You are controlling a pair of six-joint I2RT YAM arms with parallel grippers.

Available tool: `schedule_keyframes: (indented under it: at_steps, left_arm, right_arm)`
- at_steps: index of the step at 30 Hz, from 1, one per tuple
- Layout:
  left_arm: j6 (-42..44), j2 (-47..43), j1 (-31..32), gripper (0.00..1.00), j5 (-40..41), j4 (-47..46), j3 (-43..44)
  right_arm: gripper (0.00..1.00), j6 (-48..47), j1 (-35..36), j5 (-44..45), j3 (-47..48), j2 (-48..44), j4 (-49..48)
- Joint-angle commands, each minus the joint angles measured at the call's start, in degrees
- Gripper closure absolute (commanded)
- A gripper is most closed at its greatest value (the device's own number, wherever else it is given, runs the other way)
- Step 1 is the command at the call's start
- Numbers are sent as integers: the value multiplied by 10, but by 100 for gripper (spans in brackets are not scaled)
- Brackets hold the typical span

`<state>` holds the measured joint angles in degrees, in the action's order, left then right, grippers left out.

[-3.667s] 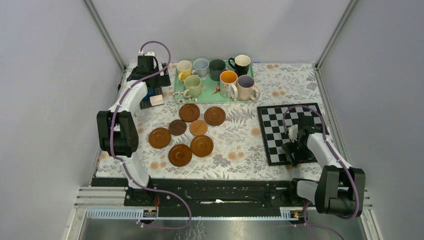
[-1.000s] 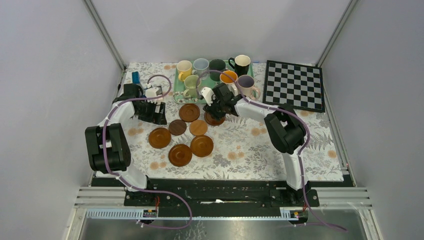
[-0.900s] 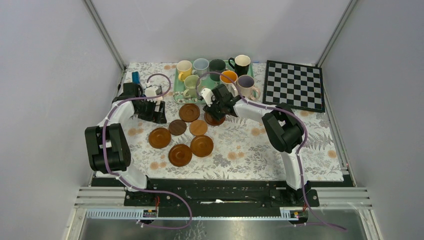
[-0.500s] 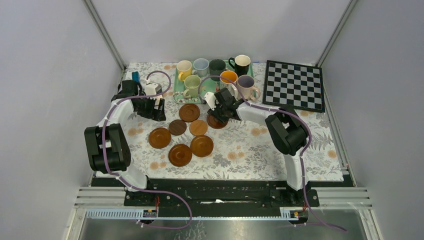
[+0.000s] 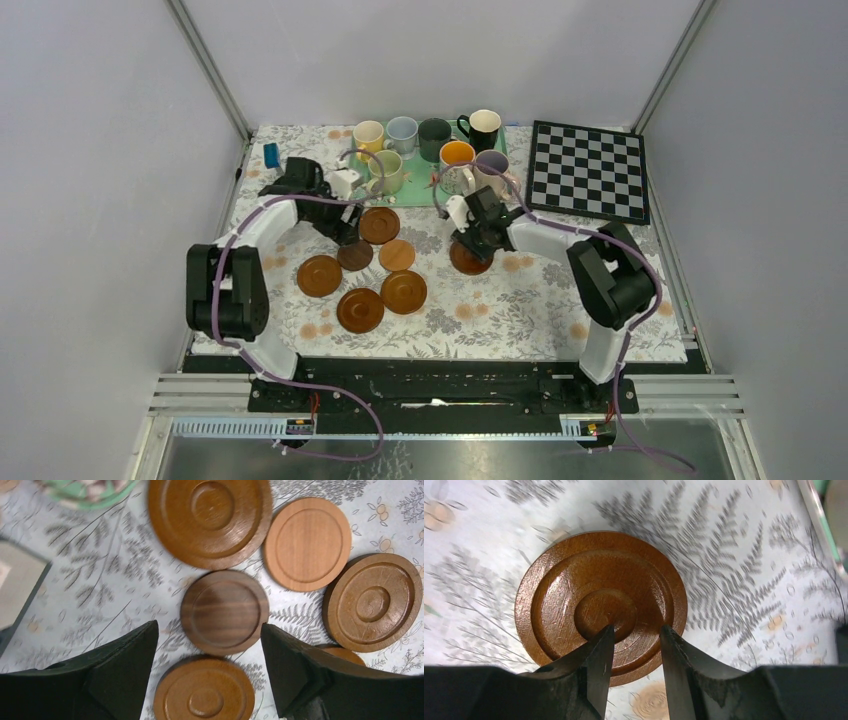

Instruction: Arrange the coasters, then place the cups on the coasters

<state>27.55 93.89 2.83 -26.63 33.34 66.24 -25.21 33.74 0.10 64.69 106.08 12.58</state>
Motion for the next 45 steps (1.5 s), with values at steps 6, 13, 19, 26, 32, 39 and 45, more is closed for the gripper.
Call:
schedule_keyframes:
  at_steps: [6,13,19,26,32,39,45]
  left_arm:
    - [13,73,104,29,48,-78,51]
    - [-14,133,144,27,69,-100,93]
    - [-24,172,170,29,74,-95,114]
    - [-17,194,233,40,61,-68,131]
    - [-12,215,305,48,36,-56,146]
    - [-8,242,377,49,8,-55,169]
    - [-23,288,417,48,-11,-55,231]
  right_arm:
    - [54,1,-72,37,-83,-39,78]
    - [55,2,-99,45,-113,-68,75]
    - [55,-1,-126,43,-142,-101,69]
    - [55,1,-160,46,-166,-116,61]
    - [55,18,-203,52,-169,-112,52]
    - [55,12,-244,52,-171,-115,50]
    - [55,1,-265,52,-178,-110,49]
